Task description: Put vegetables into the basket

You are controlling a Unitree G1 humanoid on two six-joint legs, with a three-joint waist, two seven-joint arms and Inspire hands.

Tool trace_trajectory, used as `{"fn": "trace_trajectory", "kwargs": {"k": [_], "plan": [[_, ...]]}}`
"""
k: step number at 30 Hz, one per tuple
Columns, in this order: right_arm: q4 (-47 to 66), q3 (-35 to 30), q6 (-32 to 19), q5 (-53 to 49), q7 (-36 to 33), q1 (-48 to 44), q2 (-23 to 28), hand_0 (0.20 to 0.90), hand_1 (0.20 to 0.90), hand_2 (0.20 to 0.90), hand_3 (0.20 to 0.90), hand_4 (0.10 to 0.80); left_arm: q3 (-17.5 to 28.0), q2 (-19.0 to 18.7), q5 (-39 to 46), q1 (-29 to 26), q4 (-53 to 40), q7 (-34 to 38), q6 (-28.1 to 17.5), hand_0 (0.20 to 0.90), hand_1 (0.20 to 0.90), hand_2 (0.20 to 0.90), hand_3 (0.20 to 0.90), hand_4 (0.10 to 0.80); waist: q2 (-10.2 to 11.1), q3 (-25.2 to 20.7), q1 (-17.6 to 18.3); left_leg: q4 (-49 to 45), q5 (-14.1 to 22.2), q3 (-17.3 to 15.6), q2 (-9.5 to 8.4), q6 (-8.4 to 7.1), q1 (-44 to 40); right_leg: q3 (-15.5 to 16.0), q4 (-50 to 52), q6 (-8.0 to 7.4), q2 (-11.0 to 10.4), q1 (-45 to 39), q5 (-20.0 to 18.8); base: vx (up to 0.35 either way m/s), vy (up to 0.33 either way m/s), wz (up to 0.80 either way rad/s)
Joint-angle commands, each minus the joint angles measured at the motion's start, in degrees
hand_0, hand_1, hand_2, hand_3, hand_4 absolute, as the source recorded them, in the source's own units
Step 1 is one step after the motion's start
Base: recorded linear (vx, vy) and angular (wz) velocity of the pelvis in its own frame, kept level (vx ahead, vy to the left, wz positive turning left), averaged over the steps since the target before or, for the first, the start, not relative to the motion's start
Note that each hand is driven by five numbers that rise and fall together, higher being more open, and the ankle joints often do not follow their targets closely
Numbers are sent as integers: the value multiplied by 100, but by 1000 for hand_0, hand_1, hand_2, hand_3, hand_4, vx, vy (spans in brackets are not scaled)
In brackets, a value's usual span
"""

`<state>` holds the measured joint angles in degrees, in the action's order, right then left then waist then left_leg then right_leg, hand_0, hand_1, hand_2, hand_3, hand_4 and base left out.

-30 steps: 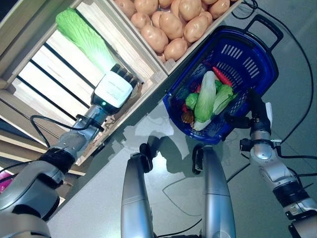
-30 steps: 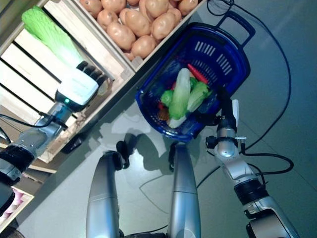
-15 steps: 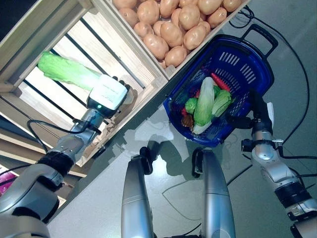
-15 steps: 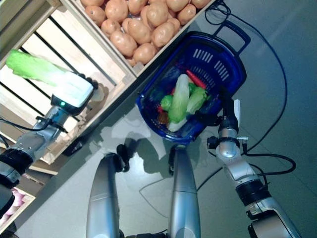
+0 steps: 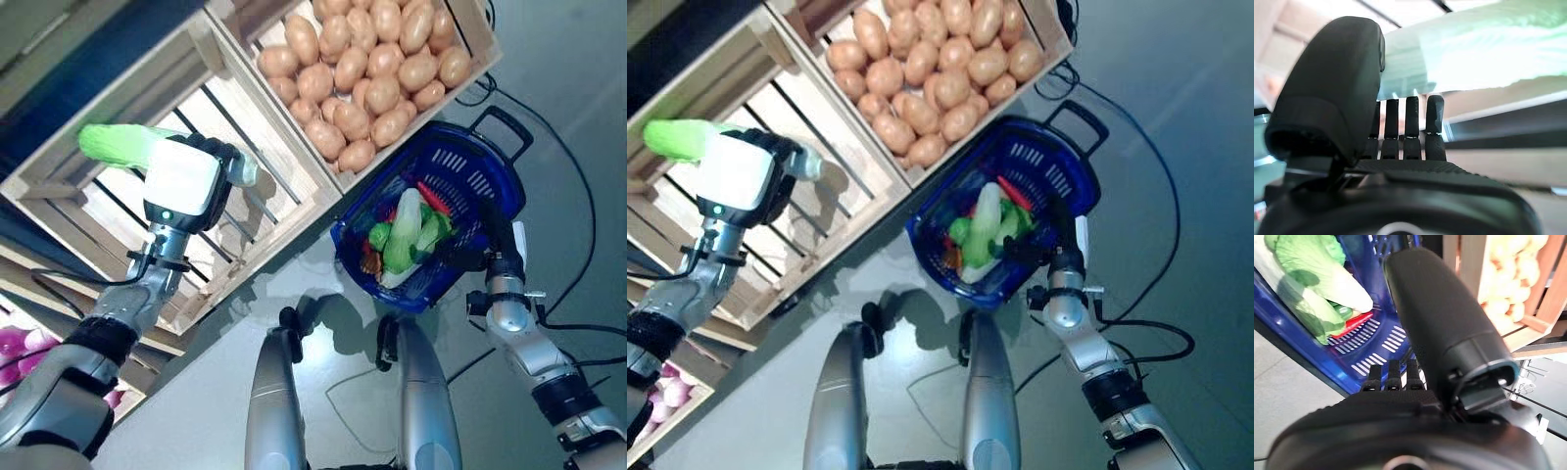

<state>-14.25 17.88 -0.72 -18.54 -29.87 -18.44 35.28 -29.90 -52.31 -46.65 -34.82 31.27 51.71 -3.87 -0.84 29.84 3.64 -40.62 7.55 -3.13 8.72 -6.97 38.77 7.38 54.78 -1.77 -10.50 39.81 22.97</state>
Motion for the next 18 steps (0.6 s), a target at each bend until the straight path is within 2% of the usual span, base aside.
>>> {"fn": "trace_trajectory", "kwargs": {"k": [1, 4, 7, 9, 10, 12, 14, 16, 18], "plan": [[539, -541, -727, 297, -29, -36, -57, 900, 900, 900, 900, 800, 1026, -316, 426, -62, -611, 829, -215, 300, 300, 300, 300, 400, 11, -424, -97, 539, 228, -335, -219, 386, -512, -180, -1448, -152, -136, -547, -1086, 97, -6, 7], [504, -578, -772, 324, 172, 166, -198, 900, 900, 900, 900, 800, 1454, -65, 849, 351, -965, 863, -616, 300, 300, 300, 300, 400, 34, -603, -188, 1110, 12, -235, -356, 384, -904, -94, -1989, -207, -143, -921, -1251, 87, -2, 7], [500, -596, -792, 386, 306, 326, -302, 900, 900, 900, 900, 800, 1953, 331, 1285, 724, -1313, 826, -1145, 300, 300, 300, 300, 400, 75, -784, -296, 1696, -204, -98, -504, 421, -1312, 52, -2630, -279, -177, -1364, -1453, 74, -19, -3], [491, -660, -869, 378, 347, 515, -451, 900, 900, 900, 900, 800, 2326, 750, 1603, 1094, -1713, 668, -1534, 300, 300, 300, 300, 400, 88, -955, -383, 2214, -374, -57, -588, 429, -1676, 213, -3141, -328, -163, -1760, -1593, 94, -18, 5], [491, -661, -878, 383, 349, 534, -471, 900, 900, 900, 900, 800, 2361, 795, 1692, 1138, -1763, 624, -1609, 300, 300, 300, 300, 400, 86, -981, -385, 2291, -422, -48, -600, 433, -1711, 236, -3228, -332, -158, -1807, -1640, 128, -23, 3], [505, -798, -962, 458, 402, 821, -655, 900, 900, 900, 900, 800, 2718, 1329, 2763, 1612, -2276, -168, -2315, 300, 300, 300, 300, 400, 87, -1214, -462, 2907, -590, -48, -644, 432, -2237, 408, -3841, -373, -102, -2398, -1780, 174, -31, 3], [530, -873, -963, 587, 462, 970, -758, 900, 900, 900, 900, 800, 2915, 1755, 3764, 1890, -2526, -1059, -2750, 300, 300, 300, 300, 400, 89, -1394, -508, 3238, -714, -20, -660, 429, -2498, 522, -4236, -386, -61, -2751, -1902, 169, -33, 1], [584, -918, -898, 674, 511, 1081, -846, 900, 900, 900, 900, 800, 2929, 2075, 4929, 2104, -2765, -1954, -2914, 300, 300, 300, 300, 400, 99, -1551, -541, 3522, -791, -7, -657, 420, -2786, 588, -4585, -413, -22, -3114, -2003, 157, -31, 8], [654, -945, -825, 699, 515, 1186, -939, 900, 900, 900, 900, 800, 2899, 2391, 5656, 2313, -3058, -2660, -2879, 300, 300, 300, 300, 400, 106, -1720, -580, 3871, -880, -32, -621, 409, -3083, 668, -4923, -451, 1, -3440, -2122, 171, -24, 4]]}}
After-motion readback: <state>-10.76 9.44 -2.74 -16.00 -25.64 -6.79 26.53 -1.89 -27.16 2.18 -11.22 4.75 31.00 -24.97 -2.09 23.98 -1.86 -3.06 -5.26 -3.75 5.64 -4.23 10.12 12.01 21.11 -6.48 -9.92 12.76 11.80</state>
